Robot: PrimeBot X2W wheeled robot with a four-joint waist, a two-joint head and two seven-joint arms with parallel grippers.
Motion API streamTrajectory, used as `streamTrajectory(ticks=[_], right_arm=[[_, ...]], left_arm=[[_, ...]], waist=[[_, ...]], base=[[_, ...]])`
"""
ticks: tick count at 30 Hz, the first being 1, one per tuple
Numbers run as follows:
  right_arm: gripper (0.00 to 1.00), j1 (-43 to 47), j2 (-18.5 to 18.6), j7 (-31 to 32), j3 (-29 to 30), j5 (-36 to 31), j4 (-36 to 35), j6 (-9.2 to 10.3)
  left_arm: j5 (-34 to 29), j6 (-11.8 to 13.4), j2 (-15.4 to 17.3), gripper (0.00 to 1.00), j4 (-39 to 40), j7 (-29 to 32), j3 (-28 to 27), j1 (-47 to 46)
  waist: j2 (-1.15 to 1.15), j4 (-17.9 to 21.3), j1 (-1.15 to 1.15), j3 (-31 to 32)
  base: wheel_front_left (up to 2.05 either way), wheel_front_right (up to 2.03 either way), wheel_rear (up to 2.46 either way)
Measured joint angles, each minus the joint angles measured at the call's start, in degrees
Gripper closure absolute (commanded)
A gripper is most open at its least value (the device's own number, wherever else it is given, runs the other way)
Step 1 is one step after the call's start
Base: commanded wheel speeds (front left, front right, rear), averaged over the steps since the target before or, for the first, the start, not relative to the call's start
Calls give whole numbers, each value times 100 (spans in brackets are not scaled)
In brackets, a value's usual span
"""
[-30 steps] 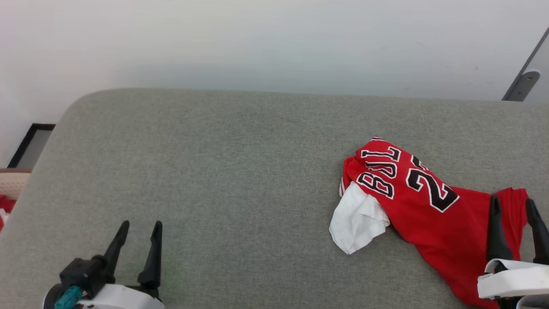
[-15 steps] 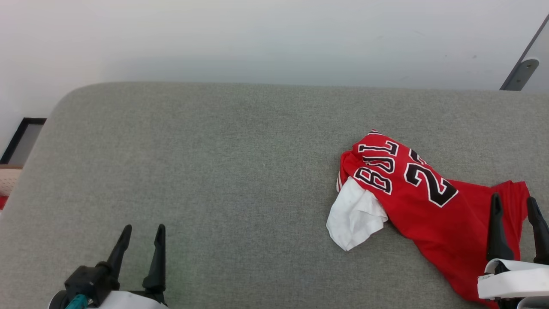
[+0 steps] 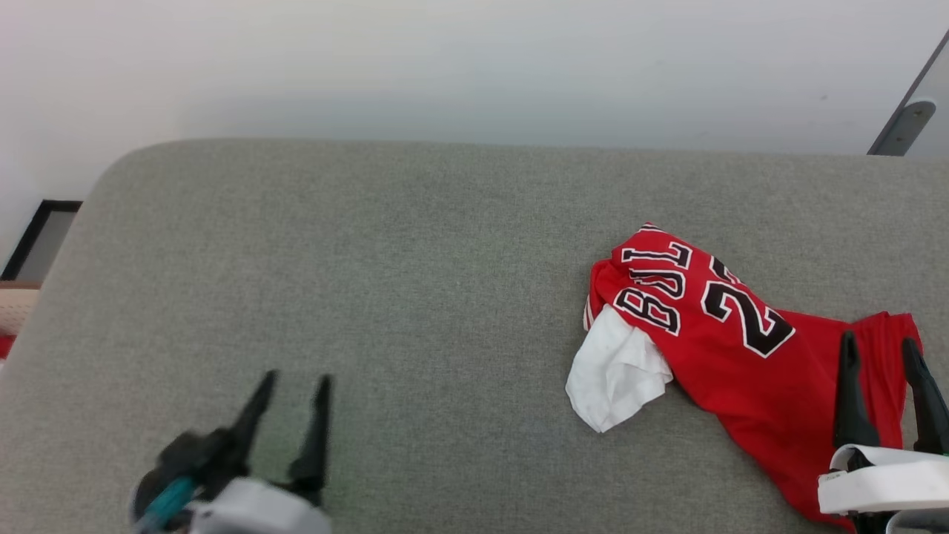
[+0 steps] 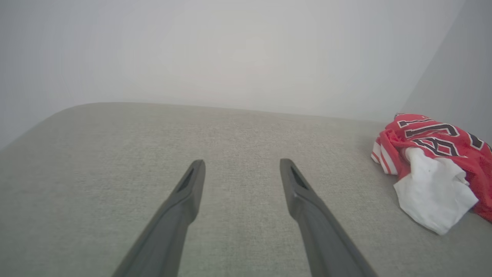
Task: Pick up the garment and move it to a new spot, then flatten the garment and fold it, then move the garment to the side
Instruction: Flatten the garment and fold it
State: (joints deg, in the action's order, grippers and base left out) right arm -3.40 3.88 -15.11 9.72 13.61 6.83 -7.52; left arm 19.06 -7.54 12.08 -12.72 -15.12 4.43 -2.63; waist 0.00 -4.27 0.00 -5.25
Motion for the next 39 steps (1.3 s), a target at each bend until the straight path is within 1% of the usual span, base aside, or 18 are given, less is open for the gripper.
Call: streamTrajectory(ticks=[2,3,5,7,8,11,13,14,17,19,22,25,30,31,32,33,34,39], right_arm=[[0,-26,-9,0,-3,0,-4,0],[0,-58,-15,0,-14,0,-5,0],[0,-118,-24,0,-69,0,-22,0],[0,-185,-40,0,-135,0,-18,0],[0,-216,-44,0,-163,1,-23,0],[0,-309,-55,-1,-219,30,-31,0],[0,-365,-66,0,-232,45,-47,0],[0,-391,-69,0,-236,48,-47,0],[0,-437,-79,0,-218,93,-64,0],[0,-464,-82,-1,-198,105,-67,0],[0,-509,-83,-1,-193,272,-71,0],[0,-541,-83,0,-220,400,-73,0],[0,-598,-85,0,-276,578,-73,0],[0,-627,-85,0,-281,606,-75,0],[0,-641,-85,0,-277,610,-78,0],[0,-640,-85,0,-266,628,-79,0],[0,-638,-85,0,-256,650,-79,0],[0,-633,-83,0,-151,651,-71,0]], left_arm=[[282,0,198,0,-245,87,528,-327],[372,0,366,0,-347,240,870,-517],[692,0,648,0,-459,586,1371,-1009],[1063,0,976,0,-545,1200,1964,-1544],[1265,-1,1090,0,-573,1473,2202,-1772],[2135,0,1379,0,-582,2512,2964,-2427],[2493,0,1593,0,-482,3051,3459,-2849],[2804,0,1644,0,-471,3301,3621,-3046],[3510,0,1692,0,-465,3890,3988,-3506],[3916,0,1649,0,-536,4258,4141,-3798],[4309,0,1492,0,-634,4675,4402,-4132],[4560,0,1350,0,-749,4959,4645,-4379],[4635,0,1382,0,-1113,4989,4927,-4616],[4685,0,1390,24,-1162,4980,4977,-4631],[4758,0,1395,52,-1194,4975,5019,-4637],[4841,0,1404,69,-1209,4974,5057,-4641],[4913,0,1422,100,-1205,4974,5091,-4643],[5057,0,1677,100,-1178,4852,5223,-4802]], waist=[[0,-2,0,-31],[0,0,0,-52],[0,14,0,-96],[0,64,0,-135],[0,96,0,-156],[0,221,0,-233],[0,324,0,-293],[0,380,0,-328],[0,564,0,-431],[0,694,0,-504],[0,899,0,-618],[0,1108,0,-738],[0,1427,0,-946],[0,1486,0,-987],[0,1539,0,-1025],[0,1588,0,-1062],[0,1631,0,-1098],[0,1704,0,-1204]], base=[[0,0,0],[0,0,0],[0,0,0],[0,0,0],[0,0,0],[0,0,0],[0,0,0],[0,0,0],[0,0,0],[0,0,0],[0,0,0],[0,0,0],[0,0,0],[0,0,0],[0,0,0],[0,0,0],[0,0,0],[0,0,0]])
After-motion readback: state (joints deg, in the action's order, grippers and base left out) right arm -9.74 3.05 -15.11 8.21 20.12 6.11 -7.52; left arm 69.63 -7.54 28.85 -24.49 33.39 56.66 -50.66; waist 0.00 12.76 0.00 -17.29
